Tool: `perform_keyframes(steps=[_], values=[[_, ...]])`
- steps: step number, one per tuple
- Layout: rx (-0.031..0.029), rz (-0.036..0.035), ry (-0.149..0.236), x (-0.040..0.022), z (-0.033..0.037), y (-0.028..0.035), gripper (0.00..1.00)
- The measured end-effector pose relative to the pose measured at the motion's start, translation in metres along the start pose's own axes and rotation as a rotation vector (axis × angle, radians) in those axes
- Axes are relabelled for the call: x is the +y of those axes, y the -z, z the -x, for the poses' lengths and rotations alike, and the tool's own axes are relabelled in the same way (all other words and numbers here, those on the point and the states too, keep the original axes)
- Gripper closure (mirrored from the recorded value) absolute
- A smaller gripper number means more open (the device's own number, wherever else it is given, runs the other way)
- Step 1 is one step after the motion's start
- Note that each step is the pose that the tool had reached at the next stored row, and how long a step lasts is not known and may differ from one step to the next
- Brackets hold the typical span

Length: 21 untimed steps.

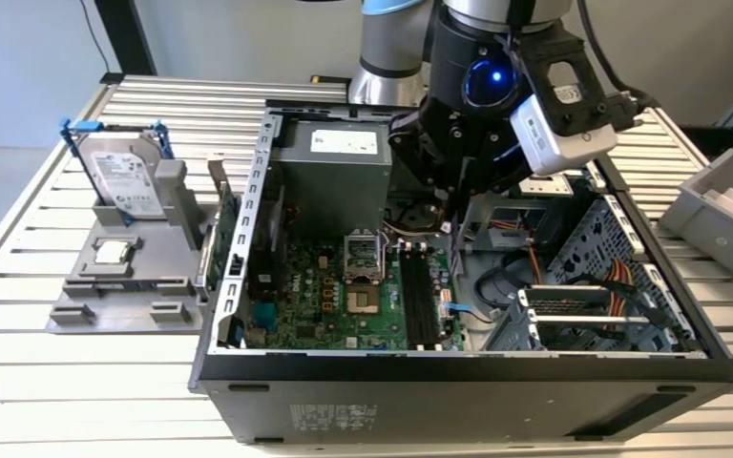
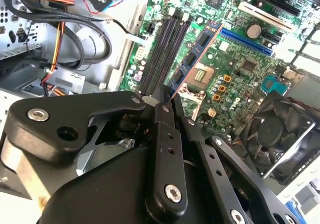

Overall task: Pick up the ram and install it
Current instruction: 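Insert the ram into the slot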

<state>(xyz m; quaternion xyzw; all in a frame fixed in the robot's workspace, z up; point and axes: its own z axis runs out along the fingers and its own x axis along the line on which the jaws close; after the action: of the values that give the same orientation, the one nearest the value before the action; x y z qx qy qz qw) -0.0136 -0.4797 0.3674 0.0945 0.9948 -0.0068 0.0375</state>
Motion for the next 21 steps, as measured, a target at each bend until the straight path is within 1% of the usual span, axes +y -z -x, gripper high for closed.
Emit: perform_keyframes(steps=[2,7,21], values=[[-0.0002,-0.0015,0.0,0.0008,0.0002,-0.0016,1.0],[-0.0002,-0.0015,0.0,0.0016,0.0002,-0.0047,1.0],[-0.0002,-0.0018,0.0,0.0017,0.0002,-0.0049,1.0]])
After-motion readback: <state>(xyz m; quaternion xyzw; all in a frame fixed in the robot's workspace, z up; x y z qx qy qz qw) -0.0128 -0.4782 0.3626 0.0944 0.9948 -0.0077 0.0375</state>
